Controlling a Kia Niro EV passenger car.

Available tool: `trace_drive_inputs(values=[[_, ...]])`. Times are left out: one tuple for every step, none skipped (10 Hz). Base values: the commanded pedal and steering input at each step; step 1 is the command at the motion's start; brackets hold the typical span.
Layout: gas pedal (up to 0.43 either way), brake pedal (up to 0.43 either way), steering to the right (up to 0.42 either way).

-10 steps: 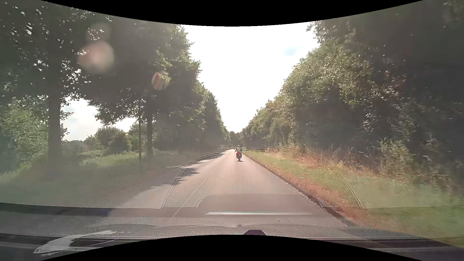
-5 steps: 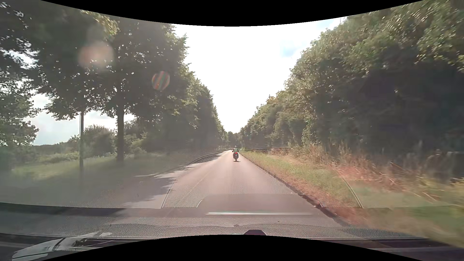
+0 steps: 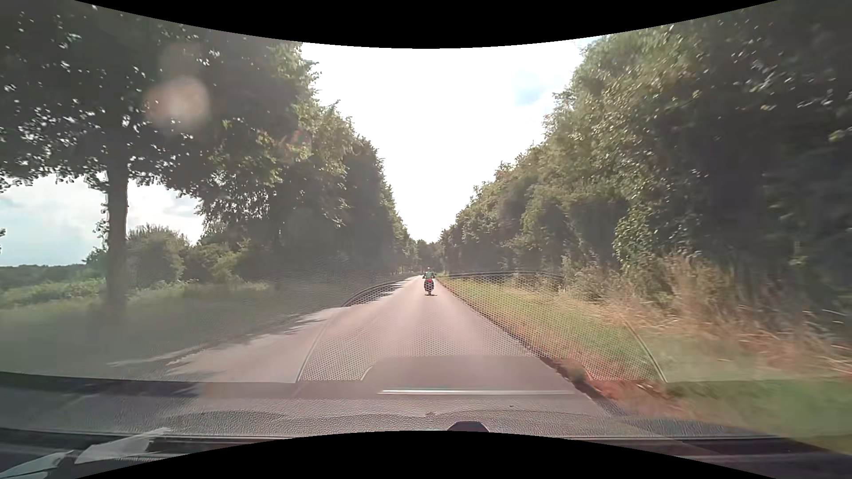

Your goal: Follow the waypoints while adhering to traffic rules and regulations

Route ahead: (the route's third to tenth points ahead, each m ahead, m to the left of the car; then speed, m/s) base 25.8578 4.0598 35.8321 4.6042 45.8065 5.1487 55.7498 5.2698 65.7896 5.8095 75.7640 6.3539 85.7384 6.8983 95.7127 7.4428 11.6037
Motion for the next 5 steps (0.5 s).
trace_drive_inputs(values=[[0.228, 0.0, -0.001], [0.228, 0.0, -0.001], [0.228, 0.0, -0.001], [0.22, 0.0, -0.001], [0.209, 0.0, -0.001]])
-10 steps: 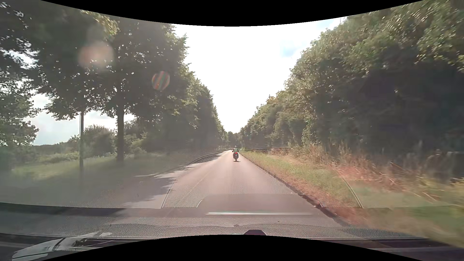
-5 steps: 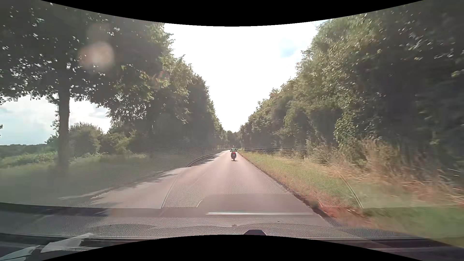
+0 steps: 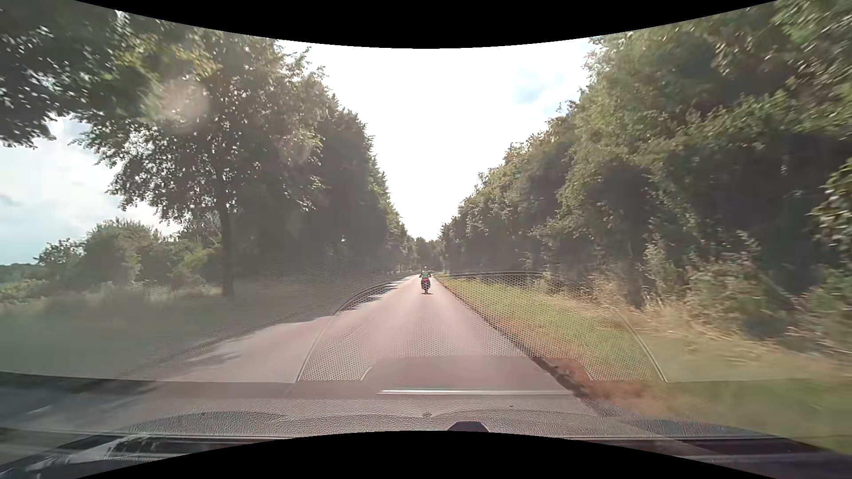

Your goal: Follow the waypoints while adhering to traffic rules and regulations

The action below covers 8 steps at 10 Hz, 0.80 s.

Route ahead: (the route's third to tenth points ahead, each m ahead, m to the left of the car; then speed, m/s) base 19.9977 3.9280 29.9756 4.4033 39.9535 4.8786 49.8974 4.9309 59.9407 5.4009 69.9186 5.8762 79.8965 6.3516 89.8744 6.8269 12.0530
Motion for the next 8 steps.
trace_drive_inputs(values=[[0.209, 0.0, -0.001], [0.197, 0.0, -0.002], [0.197, 0.0, -0.007], [0.197, 0.0, -0.011], [0.197, 0.0, -0.011], [0.197, 0.0, -0.011], [0.197, 0.0, -0.011], [0.197, 0.0, -0.011]])
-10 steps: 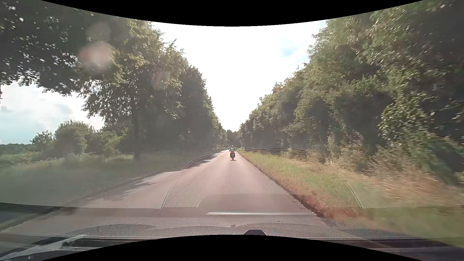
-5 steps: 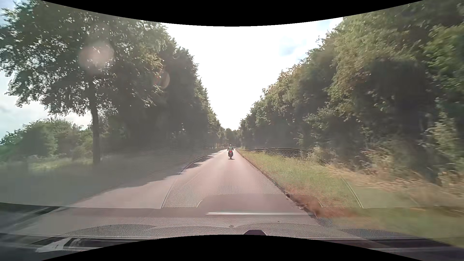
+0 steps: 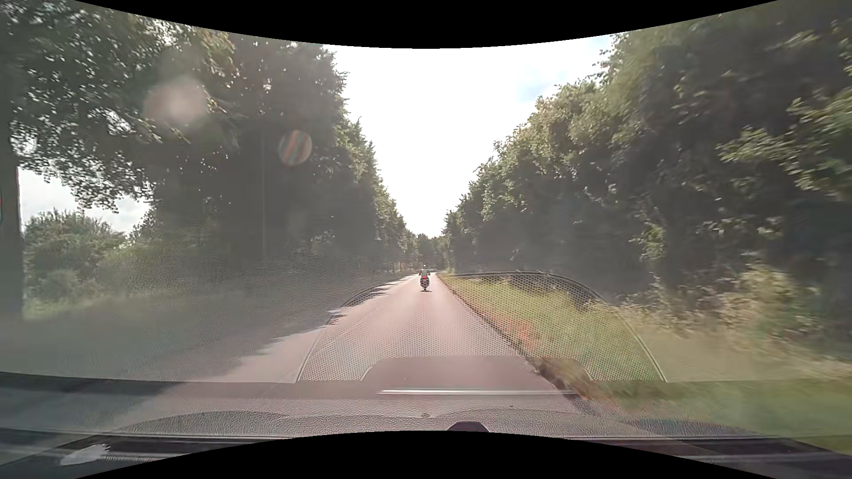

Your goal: Follow the waypoints while adhering to traffic rules and regulations

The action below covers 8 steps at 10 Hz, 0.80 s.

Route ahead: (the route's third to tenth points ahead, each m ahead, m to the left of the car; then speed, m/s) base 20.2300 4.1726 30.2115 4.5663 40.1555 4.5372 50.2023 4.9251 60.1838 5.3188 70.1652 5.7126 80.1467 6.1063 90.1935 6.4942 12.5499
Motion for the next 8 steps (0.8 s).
trace_drive_inputs(values=[[0.197, 0.0, -0.011], [0.197, 0.0, -0.011], [0.197, 0.0, -0.011], [0.197, 0.0, -0.011], [0.189, 0.0, -0.011], [0.177, 0.0, -0.011], [0.177, 0.0, -0.011], [0.169, 0.0, -0.011]])
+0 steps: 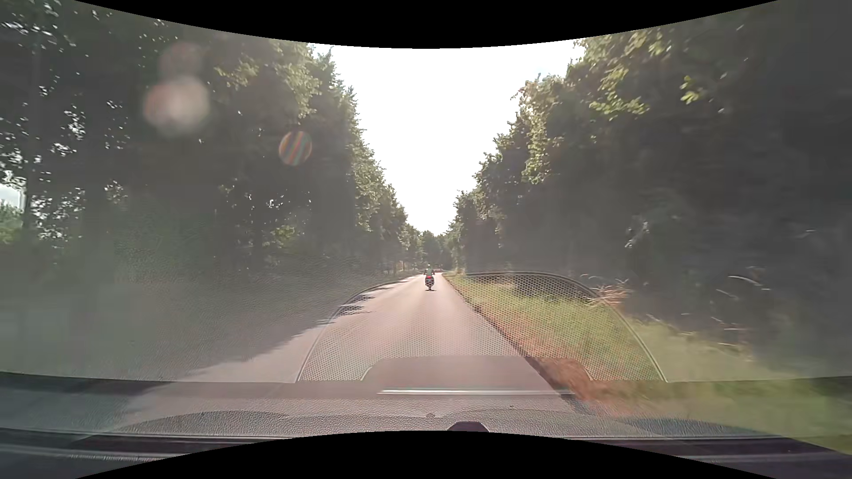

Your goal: Follow the waypoints while adhering to traffic rules and regulations

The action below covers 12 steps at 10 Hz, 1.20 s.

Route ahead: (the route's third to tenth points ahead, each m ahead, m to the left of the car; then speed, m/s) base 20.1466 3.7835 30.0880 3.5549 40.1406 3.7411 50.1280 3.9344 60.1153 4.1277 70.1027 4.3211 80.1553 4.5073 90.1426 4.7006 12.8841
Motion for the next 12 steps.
trace_drive_inputs(values=[[0.157, 0.0, -0.011], [0.157, 0.0, -0.01], [0.15, 0.0, -0.01], [0.15, 0.0, -0.01], [0.15, 0.0, -0.006], [0.15, 0.0, -0.002], [0.15, 0.0, 0.001], [0.15, 0.0, 0.001], [0.15, 0.0, 0.001], [0.15, 0.0, 0.001], [0.15, 0.0, 0.001], [0.138, 0.0, 0.001]])
